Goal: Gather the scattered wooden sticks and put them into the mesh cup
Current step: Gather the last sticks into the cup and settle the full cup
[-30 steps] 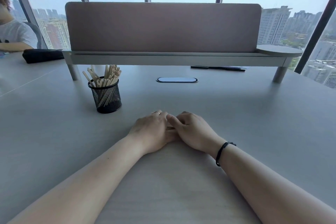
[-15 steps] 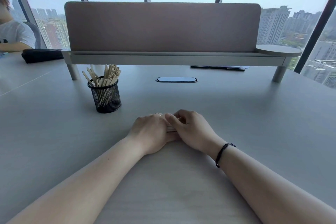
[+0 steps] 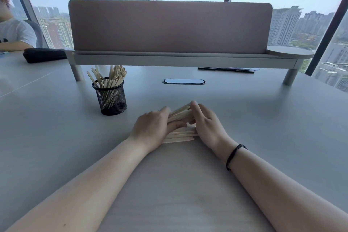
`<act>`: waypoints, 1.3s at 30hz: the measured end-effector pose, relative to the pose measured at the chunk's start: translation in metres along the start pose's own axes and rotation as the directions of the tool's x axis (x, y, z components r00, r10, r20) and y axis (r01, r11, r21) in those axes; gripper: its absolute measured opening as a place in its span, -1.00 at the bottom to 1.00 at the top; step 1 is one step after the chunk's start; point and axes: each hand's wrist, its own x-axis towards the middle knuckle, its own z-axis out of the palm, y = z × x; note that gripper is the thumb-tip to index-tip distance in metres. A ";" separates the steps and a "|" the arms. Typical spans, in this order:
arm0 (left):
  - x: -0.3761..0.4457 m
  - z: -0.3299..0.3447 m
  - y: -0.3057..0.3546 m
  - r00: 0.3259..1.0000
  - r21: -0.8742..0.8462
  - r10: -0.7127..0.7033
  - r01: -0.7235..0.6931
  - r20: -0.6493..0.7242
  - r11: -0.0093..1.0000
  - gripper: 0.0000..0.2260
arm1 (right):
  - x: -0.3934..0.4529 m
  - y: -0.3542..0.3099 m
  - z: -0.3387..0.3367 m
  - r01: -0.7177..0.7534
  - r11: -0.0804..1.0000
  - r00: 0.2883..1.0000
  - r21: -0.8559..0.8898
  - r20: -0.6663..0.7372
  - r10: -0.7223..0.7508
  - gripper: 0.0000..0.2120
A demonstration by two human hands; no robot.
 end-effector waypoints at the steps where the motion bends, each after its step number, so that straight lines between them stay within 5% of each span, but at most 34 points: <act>1: 0.000 -0.001 -0.001 0.999 -0.053 -0.012 0.010 -0.037 0.999 -0.35 | 0.000 0.001 0.001 0.008 1.000 1.000 -0.016 0.010 -0.008 -0.57; 7: 0.001 -0.011 -0.007 0.972 -0.282 -0.154 0.099 -0.180 0.954 -0.52 | -0.005 0.004 0.001 0.090 0.969 0.981 -0.231 0.190 -0.046 -0.50; 12: 0.003 -0.010 -0.015 0.927 -0.383 -0.259 0.142 -0.273 0.913 -0.52 | -0.010 0.008 0.012 0.350 0.728 0.903 -0.589 0.420 -0.095 -0.33; 19: 0.003 -0.016 -0.021 0.899 -0.497 -0.277 0.078 -0.340 0.864 -0.48 | 0.000 -0.009 0.017 0.374 0.683 0.899 -0.628 0.427 -0.100 -0.67; 24: 0.004 -0.011 -0.032 0.914 -0.612 -0.294 0.066 -0.281 0.788 -0.37 | 0.007 -0.015 0.013 0.258 0.775 0.909 -0.578 0.416 0.007 -0.81; 28: 0.005 -0.009 -0.032 0.910 -0.750 -0.352 0.073 -0.220 0.657 -0.32 | 0.010 -0.013 0.008 0.233 0.768 0.913 -0.597 0.407 0.038 -0.83; 39: 0.002 -0.008 -0.022 0.925 -0.760 -0.332 0.077 -0.188 0.645 -0.36 | 0.008 -0.013 -0.003 0.258 0.772 0.892 -0.580 0.449 0.039 -0.85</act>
